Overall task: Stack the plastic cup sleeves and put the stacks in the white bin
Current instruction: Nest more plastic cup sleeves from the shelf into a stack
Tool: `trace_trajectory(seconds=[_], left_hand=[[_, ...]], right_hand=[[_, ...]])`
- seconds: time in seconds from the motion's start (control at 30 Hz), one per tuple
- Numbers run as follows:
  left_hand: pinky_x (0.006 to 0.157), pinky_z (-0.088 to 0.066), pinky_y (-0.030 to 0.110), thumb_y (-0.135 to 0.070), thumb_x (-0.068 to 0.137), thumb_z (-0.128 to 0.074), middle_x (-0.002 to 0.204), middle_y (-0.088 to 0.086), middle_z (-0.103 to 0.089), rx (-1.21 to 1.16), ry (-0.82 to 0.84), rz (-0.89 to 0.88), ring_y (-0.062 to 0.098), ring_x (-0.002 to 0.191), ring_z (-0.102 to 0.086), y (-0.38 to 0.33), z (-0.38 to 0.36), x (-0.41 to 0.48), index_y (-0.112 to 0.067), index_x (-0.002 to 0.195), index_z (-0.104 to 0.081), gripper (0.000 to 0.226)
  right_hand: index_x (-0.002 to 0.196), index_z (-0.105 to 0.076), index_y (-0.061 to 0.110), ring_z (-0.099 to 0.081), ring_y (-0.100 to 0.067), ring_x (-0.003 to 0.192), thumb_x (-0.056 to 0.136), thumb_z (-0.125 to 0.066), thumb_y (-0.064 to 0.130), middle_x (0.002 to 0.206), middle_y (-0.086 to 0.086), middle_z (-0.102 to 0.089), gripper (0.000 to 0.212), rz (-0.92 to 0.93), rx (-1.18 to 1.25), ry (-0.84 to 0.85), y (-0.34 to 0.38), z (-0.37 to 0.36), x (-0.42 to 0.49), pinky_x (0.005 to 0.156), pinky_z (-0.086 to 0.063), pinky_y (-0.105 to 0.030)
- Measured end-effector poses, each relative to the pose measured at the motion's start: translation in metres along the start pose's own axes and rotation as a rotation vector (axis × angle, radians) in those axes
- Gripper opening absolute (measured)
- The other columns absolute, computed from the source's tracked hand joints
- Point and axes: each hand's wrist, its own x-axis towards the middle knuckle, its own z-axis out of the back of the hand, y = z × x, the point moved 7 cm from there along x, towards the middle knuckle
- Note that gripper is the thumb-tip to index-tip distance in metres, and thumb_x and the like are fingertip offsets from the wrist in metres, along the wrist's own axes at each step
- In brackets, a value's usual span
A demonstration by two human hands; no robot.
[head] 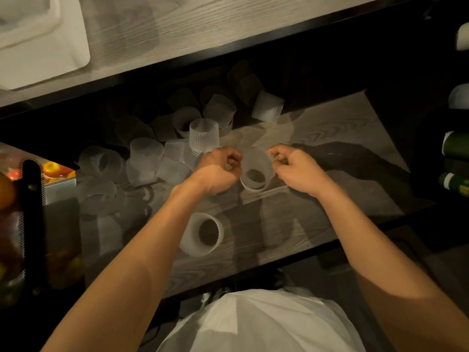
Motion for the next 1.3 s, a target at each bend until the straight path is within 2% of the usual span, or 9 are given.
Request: trace_trajectory(seconds=[0.13,0.2,0.3,0.4,0.5,0.67,0.8,1.0,1.3], left_hand=[[0.082,-0.049,0.025,-0.011,0.088,-0.060,0.099,-0.005,-0.066,0.057,0.036,0.010,0.014,0.091,-0.062,0.000,-0.015,-0.003,-0.021,0.116,-0.064,0.030],[0.082,-0.053,0.029,-0.016,0.089,-0.063,0.106,-0.003,-0.065,0.111,0.030,0.019,0.018,0.094,-0.063,-0.003,-0.016,-0.006,-0.023,0.126,-0.060,0.038],[0.081,-0.056,0.031,-0.021,0.087,-0.066,0.113,-0.004,-0.066,0.113,0.040,0.018,0.020,0.096,-0.066,-0.004,-0.016,-0.010,-0.025,0.130,-0.057,0.044],[0.088,-0.058,0.037,-0.026,0.077,-0.070,0.118,-0.003,-0.067,0.081,0.062,-0.005,0.020,0.104,-0.066,-0.006,-0.017,-0.018,-0.025,0.132,-0.055,0.057],[0.079,-0.056,0.029,-0.019,0.073,-0.077,0.116,-0.005,-0.064,-0.020,0.017,-0.056,0.015,0.097,-0.065,-0.012,-0.011,-0.030,-0.021,0.133,-0.053,0.065],[0.077,-0.061,0.027,-0.003,0.077,-0.081,0.115,-0.010,-0.055,-0.244,-0.140,-0.182,0.008,0.102,-0.065,-0.031,0.031,-0.068,-0.017,0.137,-0.049,0.070],[0.074,-0.058,0.021,-0.003,0.079,-0.080,0.121,-0.002,-0.057,-0.334,-0.165,-0.260,0.006,0.097,-0.071,-0.040,0.065,-0.109,-0.019,0.134,-0.054,0.063],[0.083,-0.061,0.044,-0.004,0.078,-0.079,0.127,0.005,-0.058,-0.396,-0.132,-0.254,0.024,0.100,-0.072,-0.015,0.087,-0.155,-0.020,0.132,-0.056,0.061],[0.095,-0.056,0.044,-0.008,0.066,-0.082,0.123,0.009,-0.060,-0.389,-0.175,-0.239,0.023,0.110,-0.065,0.031,0.073,-0.194,-0.020,0.125,-0.059,0.064]], right_hand=[[0.148,-0.048,0.026,-0.062,-0.023,0.118,0.102,-0.051,0.021,0.129,-0.003,-0.065,0.046,0.003,-0.120,-0.066,-0.009,-0.011,-0.002,0.100,-0.049,-0.034],[0.157,-0.032,0.027,-0.052,-0.025,0.134,0.105,-0.048,0.030,0.148,-0.006,-0.052,0.055,-0.023,-0.149,-0.061,-0.010,-0.016,-0.004,0.107,-0.042,-0.032],[0.161,-0.020,0.027,-0.039,-0.023,0.145,0.098,-0.062,0.038,0.161,-0.001,-0.036,0.077,-0.107,-0.072,0.043,-0.019,-0.030,-0.006,0.112,-0.035,-0.031],[0.155,-0.032,0.023,-0.049,-0.024,0.136,0.083,-0.081,0.021,0.148,-0.004,-0.050,0.087,-0.099,-0.018,0.102,-0.027,-0.044,-0.007,0.107,-0.041,-0.032],[0.147,-0.043,0.023,-0.059,-0.020,0.122,0.080,-0.081,0.011,0.131,0.000,-0.061,0.078,-0.026,0.004,-0.033,-0.021,-0.039,-0.011,0.098,-0.049,-0.031],[0.126,-0.058,0.032,-0.066,-0.007,0.101,0.078,-0.085,0.026,0.111,0.011,-0.066,0.055,0.168,0.188,-0.074,0.030,-0.014,-0.035,0.091,-0.058,-0.036],[0.121,-0.059,0.032,-0.068,-0.010,0.094,0.077,-0.085,0.036,0.106,0.008,-0.068,0.051,0.311,0.156,-0.019,0.078,-0.002,-0.062,0.086,-0.060,-0.038],[0.113,-0.056,0.023,-0.068,-0.025,0.090,0.070,-0.089,0.042,0.101,-0.007,-0.068,0.056,0.381,0.057,0.121,0.121,-0.022,-0.084,0.080,-0.060,-0.046],[0.106,-0.051,0.020,-0.068,-0.026,0.085,0.066,-0.093,0.035,0.100,-0.008,-0.068,0.060,0.397,-0.091,0.318,0.126,-0.075,-0.098,0.073,-0.059,-0.050]])
